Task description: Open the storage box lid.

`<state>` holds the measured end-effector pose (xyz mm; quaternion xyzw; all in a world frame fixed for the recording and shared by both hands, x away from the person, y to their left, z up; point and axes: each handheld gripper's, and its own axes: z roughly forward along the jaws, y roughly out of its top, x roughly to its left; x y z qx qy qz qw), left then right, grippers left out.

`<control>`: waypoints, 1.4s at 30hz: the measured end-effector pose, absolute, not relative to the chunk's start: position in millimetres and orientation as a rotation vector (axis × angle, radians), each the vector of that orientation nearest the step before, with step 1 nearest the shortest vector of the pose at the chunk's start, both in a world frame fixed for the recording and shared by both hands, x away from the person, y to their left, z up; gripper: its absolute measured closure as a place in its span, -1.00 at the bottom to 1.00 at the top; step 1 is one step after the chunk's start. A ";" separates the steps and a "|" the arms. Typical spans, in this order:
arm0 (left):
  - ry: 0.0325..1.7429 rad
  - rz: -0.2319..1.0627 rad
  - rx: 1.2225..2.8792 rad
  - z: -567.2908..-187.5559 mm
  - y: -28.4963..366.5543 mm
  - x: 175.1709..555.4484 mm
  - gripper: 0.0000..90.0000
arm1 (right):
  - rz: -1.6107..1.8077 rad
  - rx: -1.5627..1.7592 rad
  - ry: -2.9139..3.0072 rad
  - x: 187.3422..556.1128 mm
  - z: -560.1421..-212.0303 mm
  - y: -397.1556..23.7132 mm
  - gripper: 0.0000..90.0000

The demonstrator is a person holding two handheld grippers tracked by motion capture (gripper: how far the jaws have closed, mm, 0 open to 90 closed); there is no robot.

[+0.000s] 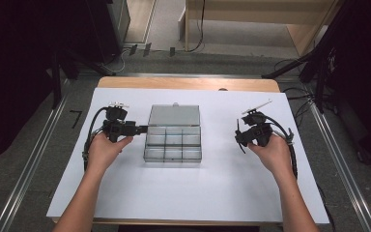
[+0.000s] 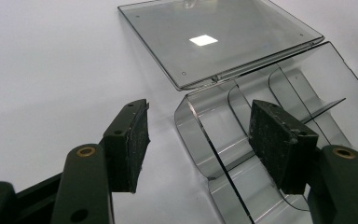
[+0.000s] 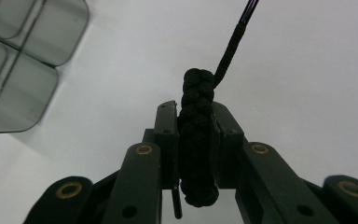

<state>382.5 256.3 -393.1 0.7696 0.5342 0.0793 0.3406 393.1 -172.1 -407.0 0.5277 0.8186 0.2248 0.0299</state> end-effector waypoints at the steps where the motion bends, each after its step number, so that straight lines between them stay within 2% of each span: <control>1: 1.388 0.206 2.001 -393.0 256.5 382.4 -0.13 | 0.710 1.615 2.528 393.0 -406.7 -171.5 0.71; 42: 1.369 0.213 2.001 -383.9 256.3 379.0 -0.13 | 0.798 1.471 2.633 382.8 -393.7 -124.1 0.72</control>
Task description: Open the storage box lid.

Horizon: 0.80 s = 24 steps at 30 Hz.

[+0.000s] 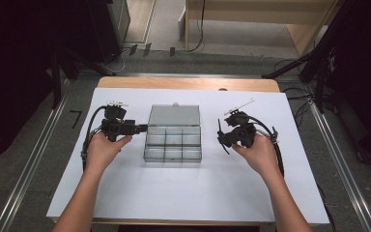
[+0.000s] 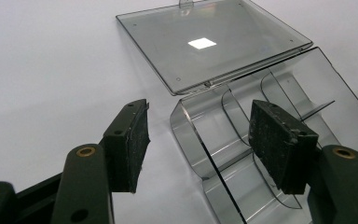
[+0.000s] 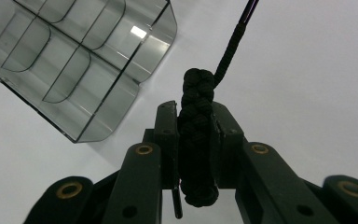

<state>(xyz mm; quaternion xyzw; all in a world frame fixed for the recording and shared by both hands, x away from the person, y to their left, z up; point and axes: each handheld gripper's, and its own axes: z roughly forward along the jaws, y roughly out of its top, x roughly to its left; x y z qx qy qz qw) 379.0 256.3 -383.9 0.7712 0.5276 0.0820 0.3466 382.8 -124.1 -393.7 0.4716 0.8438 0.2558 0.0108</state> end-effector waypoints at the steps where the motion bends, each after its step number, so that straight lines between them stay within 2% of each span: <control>1: 1.367 0.214 1.998 -383.3 256.2 378.8 -0.13 | 0.798 1.467 2.633 382.4 -393.1 -123.0 0.72; 24: 1.366 0.217 2.003 -380.7 257.8 378.5 -0.13 | 0.864 1.407 2.687 376.2 -385.6 -99.1 0.72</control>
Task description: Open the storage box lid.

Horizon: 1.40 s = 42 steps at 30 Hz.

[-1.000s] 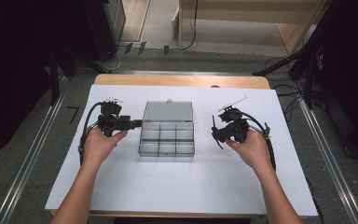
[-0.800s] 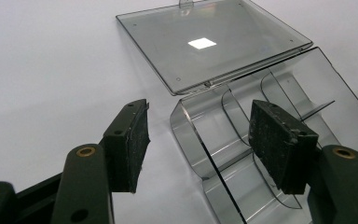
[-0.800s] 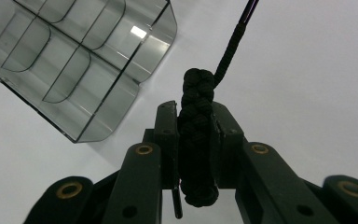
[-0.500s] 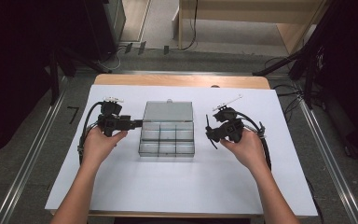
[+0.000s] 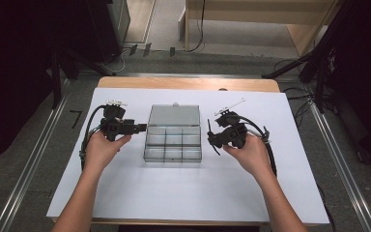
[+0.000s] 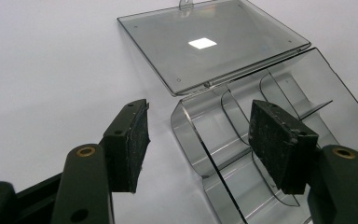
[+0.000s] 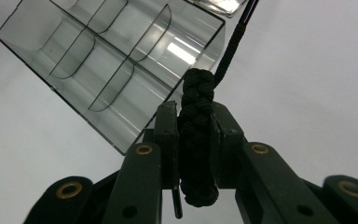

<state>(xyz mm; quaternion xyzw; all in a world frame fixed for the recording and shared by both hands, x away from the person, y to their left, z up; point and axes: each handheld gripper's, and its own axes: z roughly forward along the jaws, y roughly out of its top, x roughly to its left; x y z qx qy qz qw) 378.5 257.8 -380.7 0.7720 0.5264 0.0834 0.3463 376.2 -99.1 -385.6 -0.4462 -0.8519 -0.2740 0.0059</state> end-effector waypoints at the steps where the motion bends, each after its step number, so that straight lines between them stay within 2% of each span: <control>1: 1.366 0.217 2.003 -380.6 257.7 378.4 -0.13 | -0.859 -1.382 -2.677 376.0 -385.5 -98.0 0.71; 42: 1.380 0.219 1.987 -379.1 265.4 379.2 -0.13 | -0.935 -1.245 -2.719 363.9 -387.9 -54.2 0.72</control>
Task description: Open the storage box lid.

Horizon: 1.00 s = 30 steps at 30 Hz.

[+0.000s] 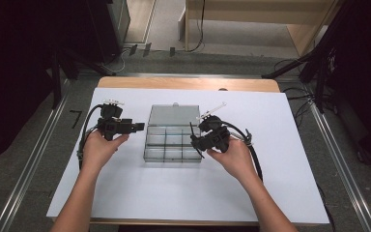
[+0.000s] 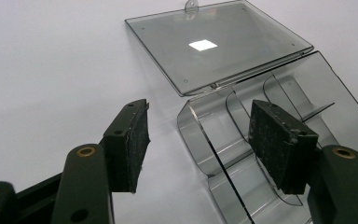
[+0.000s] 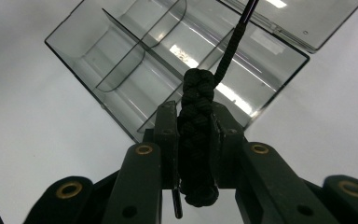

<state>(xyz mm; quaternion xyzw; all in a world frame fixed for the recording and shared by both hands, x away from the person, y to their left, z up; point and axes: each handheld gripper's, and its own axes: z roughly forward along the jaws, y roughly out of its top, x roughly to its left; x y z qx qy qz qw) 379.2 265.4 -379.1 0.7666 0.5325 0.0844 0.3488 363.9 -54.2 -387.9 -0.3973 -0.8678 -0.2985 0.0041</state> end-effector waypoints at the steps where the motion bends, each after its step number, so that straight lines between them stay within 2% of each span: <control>1: 1.382 0.220 1.988 -379.1 265.7 379.2 -0.13 | -0.942 -1.243 -2.716 363.8 -388.1 -53.2 0.72; 30: 1.394 0.206 2.002 -377.4 271.8 385.9 -0.14 | -1.059 -1.187 -2.726 363.7 -393.1 -20.2 0.72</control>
